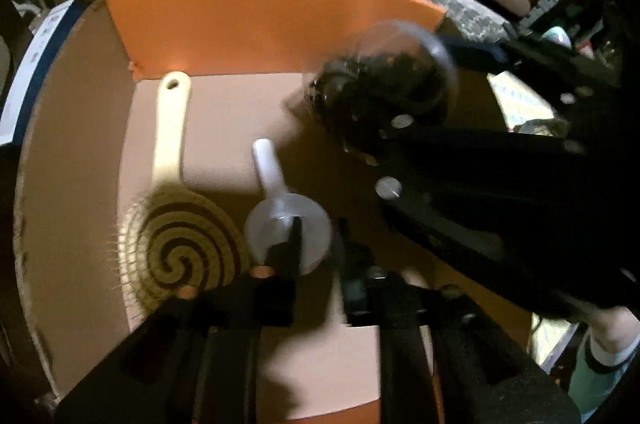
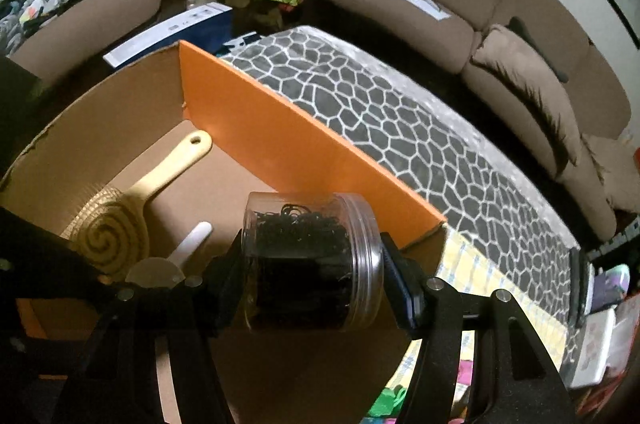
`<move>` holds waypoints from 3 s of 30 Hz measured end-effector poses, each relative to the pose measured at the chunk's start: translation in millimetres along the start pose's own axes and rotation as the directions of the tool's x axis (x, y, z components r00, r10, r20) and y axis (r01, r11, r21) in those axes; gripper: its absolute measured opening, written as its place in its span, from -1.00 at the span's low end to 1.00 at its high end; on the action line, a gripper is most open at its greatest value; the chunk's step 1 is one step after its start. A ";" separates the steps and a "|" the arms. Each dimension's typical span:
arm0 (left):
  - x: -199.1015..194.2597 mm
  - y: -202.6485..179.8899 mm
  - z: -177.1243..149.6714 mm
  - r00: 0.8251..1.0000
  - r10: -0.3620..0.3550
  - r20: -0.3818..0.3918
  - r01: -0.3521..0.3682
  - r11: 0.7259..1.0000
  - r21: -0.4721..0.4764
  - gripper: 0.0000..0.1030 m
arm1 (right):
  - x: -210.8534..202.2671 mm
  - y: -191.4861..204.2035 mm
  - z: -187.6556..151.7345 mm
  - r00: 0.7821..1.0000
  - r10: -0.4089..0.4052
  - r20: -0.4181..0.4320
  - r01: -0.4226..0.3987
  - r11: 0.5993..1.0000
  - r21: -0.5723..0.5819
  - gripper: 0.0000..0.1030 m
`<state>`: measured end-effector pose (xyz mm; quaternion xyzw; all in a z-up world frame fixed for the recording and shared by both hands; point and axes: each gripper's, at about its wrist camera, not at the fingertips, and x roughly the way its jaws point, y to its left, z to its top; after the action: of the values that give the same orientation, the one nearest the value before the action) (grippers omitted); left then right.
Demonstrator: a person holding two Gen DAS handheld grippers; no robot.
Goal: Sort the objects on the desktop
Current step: 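Release the scoop in the box with the left gripper and withdraw, then lower the clear jar of black hair ties into the box with the right gripper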
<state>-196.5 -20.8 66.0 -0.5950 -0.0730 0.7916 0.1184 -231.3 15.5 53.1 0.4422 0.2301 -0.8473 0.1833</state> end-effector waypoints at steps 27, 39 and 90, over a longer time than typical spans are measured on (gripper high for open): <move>-131.9 74.7 -59.9 0.963 -0.105 0.248 0.130 0.988 -0.086 -0.25 | 56.8 115.4 -15.6 0.821 -0.551 0.147 0.525 0.629 -0.573 0.24; -125.2 72.7 -63.9 0.965 -0.118 0.234 0.146 0.984 -0.104 -0.19 | 42.1 113.3 -17.1 0.871 -0.486 0.074 0.424 0.667 -0.613 0.69; 4.1 -36.9 61.0 0.987 -0.080 0.138 0.094 0.991 -0.093 -0.05 | -97.6 -85.8 -82.6 0.971 0.238 -0.004 -0.227 0.930 0.290 0.37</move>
<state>-252.4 17.4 88.8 -0.5421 -0.1460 0.8191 0.1180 -167.6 142.4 112.4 0.5047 0.0542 -0.8352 0.2115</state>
